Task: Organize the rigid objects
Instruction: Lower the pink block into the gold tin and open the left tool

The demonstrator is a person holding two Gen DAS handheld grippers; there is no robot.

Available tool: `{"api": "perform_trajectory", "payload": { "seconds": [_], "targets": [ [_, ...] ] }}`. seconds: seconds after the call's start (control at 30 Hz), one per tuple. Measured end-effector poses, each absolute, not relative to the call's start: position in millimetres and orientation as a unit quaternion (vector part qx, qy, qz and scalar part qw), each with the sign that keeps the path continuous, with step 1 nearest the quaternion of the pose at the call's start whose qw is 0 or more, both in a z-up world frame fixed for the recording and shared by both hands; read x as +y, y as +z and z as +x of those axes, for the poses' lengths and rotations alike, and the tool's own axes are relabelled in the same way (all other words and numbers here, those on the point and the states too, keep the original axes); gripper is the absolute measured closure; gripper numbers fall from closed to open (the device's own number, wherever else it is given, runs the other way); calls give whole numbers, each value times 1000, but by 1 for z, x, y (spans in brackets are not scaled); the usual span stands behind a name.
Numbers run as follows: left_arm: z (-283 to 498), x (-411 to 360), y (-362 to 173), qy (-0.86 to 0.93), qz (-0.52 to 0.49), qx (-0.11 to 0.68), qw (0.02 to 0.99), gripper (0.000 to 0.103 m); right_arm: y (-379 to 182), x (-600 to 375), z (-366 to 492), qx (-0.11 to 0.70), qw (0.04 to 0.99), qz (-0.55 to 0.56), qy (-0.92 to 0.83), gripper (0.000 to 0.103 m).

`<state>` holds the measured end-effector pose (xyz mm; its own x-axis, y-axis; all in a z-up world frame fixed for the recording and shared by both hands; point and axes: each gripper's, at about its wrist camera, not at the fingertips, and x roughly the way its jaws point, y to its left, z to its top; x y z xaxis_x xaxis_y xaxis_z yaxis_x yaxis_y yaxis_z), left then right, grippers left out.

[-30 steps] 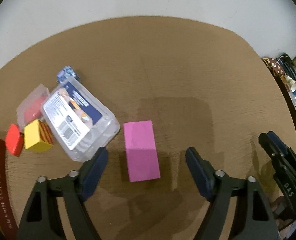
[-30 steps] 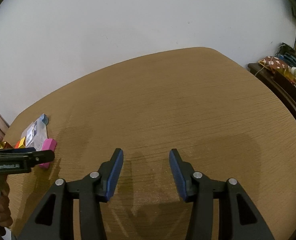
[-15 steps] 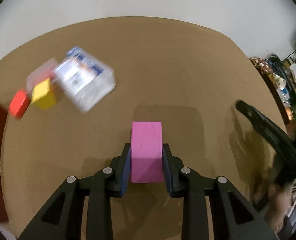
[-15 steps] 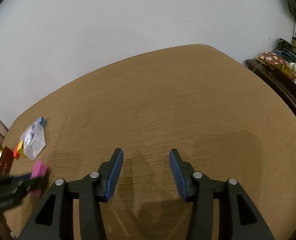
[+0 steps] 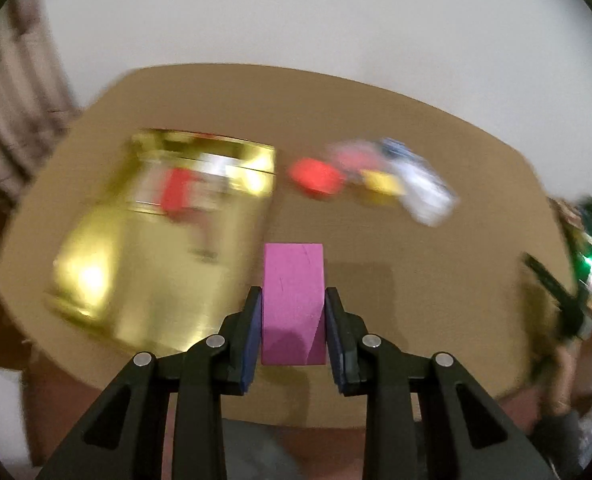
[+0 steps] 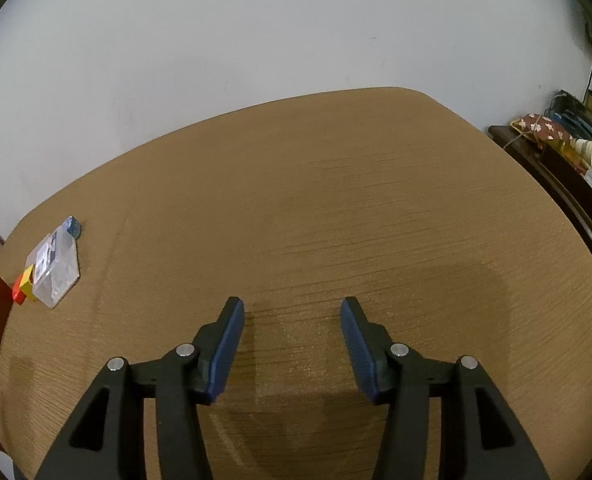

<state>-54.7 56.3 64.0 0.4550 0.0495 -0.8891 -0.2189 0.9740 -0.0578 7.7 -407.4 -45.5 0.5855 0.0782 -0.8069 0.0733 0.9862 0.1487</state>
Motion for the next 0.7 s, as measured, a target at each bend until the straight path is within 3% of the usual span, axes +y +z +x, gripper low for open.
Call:
{"api": "perform_trajectory", "payload": {
  "seconds": [0.33, 0.7],
  "targets": [
    [-12, 182, 9, 183, -52, 545, 817, 77, -47, -402, 10, 461, 885, 59, -5, 50],
    [11, 194, -19, 197, -33, 558, 806, 77, -47, -392, 13, 467, 883, 31, -10, 44]
  ]
}}
